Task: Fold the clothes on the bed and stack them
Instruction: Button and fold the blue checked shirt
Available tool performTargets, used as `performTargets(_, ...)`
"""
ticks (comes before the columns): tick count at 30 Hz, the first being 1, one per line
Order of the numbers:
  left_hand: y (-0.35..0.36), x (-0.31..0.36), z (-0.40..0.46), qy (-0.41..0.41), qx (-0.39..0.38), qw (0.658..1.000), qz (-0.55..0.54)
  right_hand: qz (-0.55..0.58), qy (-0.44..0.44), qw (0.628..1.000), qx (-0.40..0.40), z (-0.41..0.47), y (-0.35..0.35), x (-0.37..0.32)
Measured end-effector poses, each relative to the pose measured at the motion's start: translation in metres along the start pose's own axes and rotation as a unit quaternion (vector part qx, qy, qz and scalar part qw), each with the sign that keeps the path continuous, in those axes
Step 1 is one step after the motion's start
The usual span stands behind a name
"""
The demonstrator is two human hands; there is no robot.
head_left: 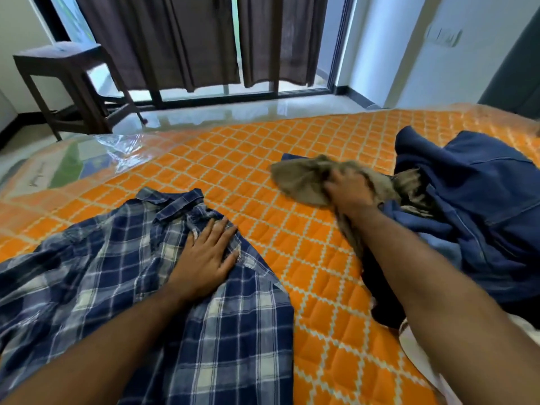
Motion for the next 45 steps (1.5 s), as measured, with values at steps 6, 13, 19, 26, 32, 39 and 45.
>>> performTargets(6, 0.005, -0.008, 0.013, -0.005, -0.022, 1.0, -0.006, -0.053, 0.184, 0.971, -0.141, 0.012, 0.007, 0.055)
performTargets(13, -0.027, 0.014, 0.0, -0.03, -0.109, 0.994, -0.004, 0.297, -0.007, 0.911, -0.286, -0.133, -0.077, -0.131)
performTargets(19, -0.076, 0.002, -0.08, -0.063, 0.002, 0.998, 0.021, 0.454, 0.076, 0.789, -0.408, -0.159, -0.101, -0.156)
performTargets(26, -0.062, -0.081, -0.124, -0.218, -0.027, 0.974, -0.053, 0.455, 0.193, 0.808, -0.322, -0.096, -0.072, -0.109)
performTargets(32, -0.047, -0.112, -0.102, -0.171, -0.015, 0.985, -0.004, 0.379, 0.235, 0.854, -0.267, -0.04, -0.016, -0.069)
performTargets(39, -0.042, -0.128, -0.087, -0.158, -0.005, 0.987, 0.03, 0.378, 0.27, 0.86, -0.21, -0.046, -0.017, -0.1)
performTargets(45, -0.056, -0.093, -0.102, -0.141, -0.028, 0.989, 0.019, 0.36, -0.133, 0.915, -0.125, -0.166, -0.126, -0.188)
Point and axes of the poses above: each hand's wrist, its own z-axis towards the middle knuckle, its own y-axis out of the palm, x = y × z, the point moved 7 cm from there along z, towards the middle knuckle, and after that the axes turned 15 degrees about y, right-handed, at the moved point
